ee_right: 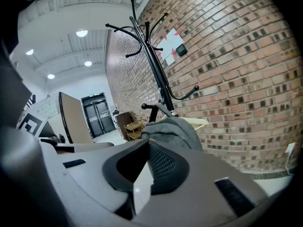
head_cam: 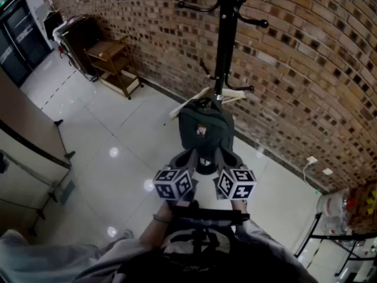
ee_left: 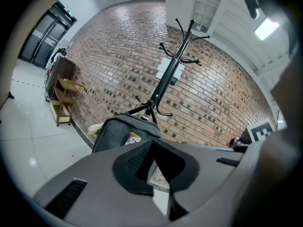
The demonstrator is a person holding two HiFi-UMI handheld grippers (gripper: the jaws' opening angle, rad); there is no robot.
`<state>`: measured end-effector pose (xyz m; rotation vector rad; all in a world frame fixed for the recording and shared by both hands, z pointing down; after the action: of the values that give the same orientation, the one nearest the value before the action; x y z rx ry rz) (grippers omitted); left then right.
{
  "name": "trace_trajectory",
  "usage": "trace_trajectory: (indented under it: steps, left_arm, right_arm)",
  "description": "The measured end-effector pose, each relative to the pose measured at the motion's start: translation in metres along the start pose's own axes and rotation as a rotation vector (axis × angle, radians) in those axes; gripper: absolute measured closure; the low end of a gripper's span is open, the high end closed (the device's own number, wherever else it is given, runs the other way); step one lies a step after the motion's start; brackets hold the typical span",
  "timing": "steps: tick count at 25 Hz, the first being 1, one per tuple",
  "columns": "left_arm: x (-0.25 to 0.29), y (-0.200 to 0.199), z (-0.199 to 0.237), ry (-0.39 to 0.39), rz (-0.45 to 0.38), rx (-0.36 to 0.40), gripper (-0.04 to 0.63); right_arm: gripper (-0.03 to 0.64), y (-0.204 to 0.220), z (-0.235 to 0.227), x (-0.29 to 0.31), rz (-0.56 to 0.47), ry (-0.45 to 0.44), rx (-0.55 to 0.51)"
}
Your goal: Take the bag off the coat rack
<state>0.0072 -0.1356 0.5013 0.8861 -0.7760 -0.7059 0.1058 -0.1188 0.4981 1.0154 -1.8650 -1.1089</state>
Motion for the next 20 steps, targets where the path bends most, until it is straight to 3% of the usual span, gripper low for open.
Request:
trace_trajectory:
  steps: [7, 11, 20]
  left_arm:
    - [0.037, -0.028, 0.027, 0.038, -0.002, -0.001, 0.589]
    - [0.048, -0.032, 0.033, 0.052, 0.012, -0.011, 0.589]
    - [0.063, -0.033, 0.042, 0.030, 0.023, -0.031, 0.589]
  right_arm:
    - [0.584, -0.037, -0.013, 0.053, -0.006, 0.072, -0.095]
    - [0.533, -0.051, -0.022, 0.070, 0.012, 0.111, -0.157]
    - [0.466, -0.077, -0.047, 0.112, 0.064, 0.179, -0.335]
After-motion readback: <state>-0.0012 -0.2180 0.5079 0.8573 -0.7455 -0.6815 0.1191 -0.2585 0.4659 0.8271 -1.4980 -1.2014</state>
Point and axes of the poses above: the fingertips, and each gripper's own axes: x forward along the fingers, z to its left, y out of its underside, the point moved 1 cm from there along -x, backward along the fingers, and after that the axes turned 11 degrees about -y, right-handed, at the moved point
